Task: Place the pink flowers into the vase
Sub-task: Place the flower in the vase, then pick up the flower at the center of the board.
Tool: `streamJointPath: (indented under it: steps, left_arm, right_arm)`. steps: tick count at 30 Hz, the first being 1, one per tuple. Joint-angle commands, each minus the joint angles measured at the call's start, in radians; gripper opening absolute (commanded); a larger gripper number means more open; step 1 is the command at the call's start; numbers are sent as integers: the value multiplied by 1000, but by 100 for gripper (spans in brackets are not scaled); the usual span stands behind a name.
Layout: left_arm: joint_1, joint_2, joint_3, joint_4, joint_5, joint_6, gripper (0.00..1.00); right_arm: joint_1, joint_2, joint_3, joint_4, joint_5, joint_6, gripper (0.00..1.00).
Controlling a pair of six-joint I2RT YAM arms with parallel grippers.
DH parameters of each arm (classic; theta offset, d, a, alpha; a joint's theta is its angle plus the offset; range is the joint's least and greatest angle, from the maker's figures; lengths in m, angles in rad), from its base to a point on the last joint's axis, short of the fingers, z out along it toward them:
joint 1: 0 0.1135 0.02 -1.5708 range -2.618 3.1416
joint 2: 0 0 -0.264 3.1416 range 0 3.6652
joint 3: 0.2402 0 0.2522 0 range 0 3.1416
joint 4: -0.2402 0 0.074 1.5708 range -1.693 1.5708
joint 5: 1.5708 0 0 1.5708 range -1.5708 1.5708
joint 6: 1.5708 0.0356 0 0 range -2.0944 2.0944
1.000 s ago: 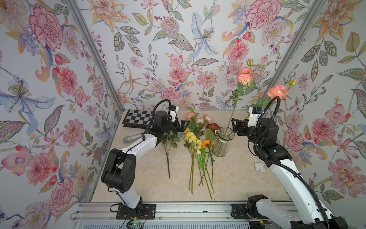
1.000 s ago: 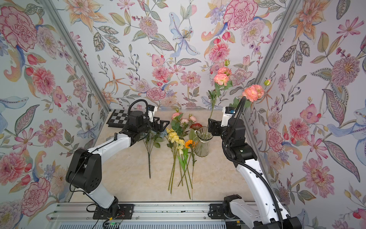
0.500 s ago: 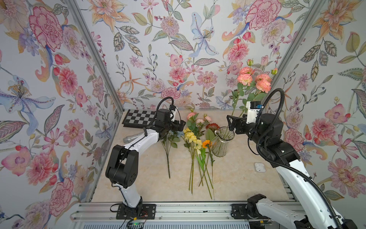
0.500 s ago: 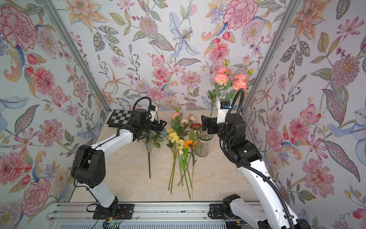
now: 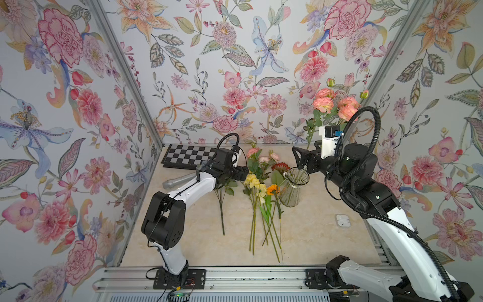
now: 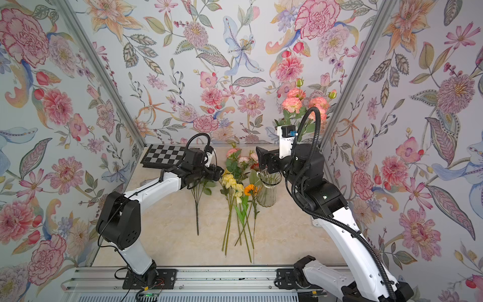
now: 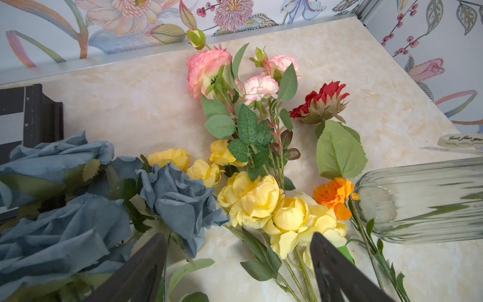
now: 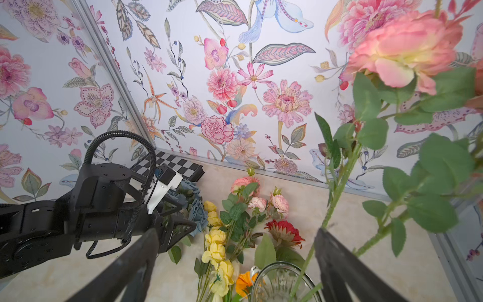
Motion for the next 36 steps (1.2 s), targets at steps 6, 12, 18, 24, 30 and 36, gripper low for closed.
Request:
streamJointPath:
  steps: [6,12,18,24,30,36]
  left_arm:
    - [-65,44,-21,-56,-22,-11,85]
    - [-105,81,-46,-78,-8,-44,84]
    - [-138,115,-76,-79,18,-97,84]
    - [-141,165,-74,-53,39,-123,83]
    - [-142,232,-21,-55,53,-129,78]
    - [-141,271,12,-54,78,-131,65]
  right_arm:
    - [6,9,-11,-12,-8,-24,95]
    - [6,1,-33,-12,-25,-14,95]
    - [5,-4,-48,-12,-46,-4,96]
    - [2,-5,-55,-12,-70,-2,96]
    - [-12,-12,-60,-12,-82,-4,97]
    - [-32,-24,-66,-12,-88,-5,97]
